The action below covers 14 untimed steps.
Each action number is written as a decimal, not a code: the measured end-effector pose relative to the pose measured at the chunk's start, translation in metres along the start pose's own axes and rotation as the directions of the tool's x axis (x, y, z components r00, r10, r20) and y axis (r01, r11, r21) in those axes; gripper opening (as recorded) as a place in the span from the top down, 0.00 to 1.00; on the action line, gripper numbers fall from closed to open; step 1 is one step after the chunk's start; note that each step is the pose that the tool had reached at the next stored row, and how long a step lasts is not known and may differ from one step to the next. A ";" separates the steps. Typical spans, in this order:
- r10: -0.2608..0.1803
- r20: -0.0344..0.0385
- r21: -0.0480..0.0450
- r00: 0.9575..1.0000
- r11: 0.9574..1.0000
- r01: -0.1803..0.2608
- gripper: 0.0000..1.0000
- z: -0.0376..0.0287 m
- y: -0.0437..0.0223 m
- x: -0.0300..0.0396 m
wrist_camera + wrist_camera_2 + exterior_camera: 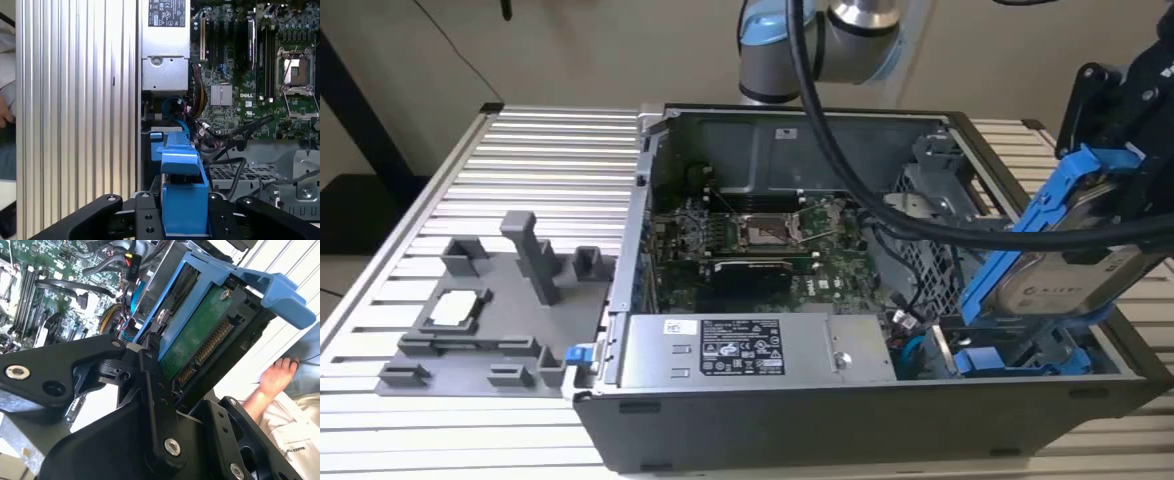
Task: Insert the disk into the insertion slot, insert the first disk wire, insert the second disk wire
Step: 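Insert the disk into the insertion slot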
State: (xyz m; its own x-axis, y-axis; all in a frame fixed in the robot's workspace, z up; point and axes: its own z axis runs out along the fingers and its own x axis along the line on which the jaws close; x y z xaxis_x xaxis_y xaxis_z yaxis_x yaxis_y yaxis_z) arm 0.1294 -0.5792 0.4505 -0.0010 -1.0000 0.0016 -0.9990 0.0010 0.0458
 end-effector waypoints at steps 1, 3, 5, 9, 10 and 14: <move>-0.001 0.000 0.000 1.000 1.000 0.001 0.67 0.0014 -0.0003 0.0001; -0.004 0.001 0.000 1.000 1.000 0.004 0.67 0.0047 -0.0008 0.0004; -0.007 0.001 0.000 1.000 1.000 0.007 0.67 0.0083 -0.0011 0.0005; -0.013 0.002 0.000 1.000 1.000 0.013 0.67 0.0156 -0.0015 0.0006; -0.016 0.003 0.000 1.000 1.000 0.016 0.67 0.0174 -0.0016 0.0006; -0.023 0.007 0.000 1.000 1.000 0.023 0.67 0.0239 -0.0019 0.0006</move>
State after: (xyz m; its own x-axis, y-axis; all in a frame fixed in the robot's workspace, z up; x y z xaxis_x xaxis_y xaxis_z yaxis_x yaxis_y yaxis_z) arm 0.1302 -0.5798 0.4265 0.0219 -0.9997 -0.0062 -0.9987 -0.0221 0.0457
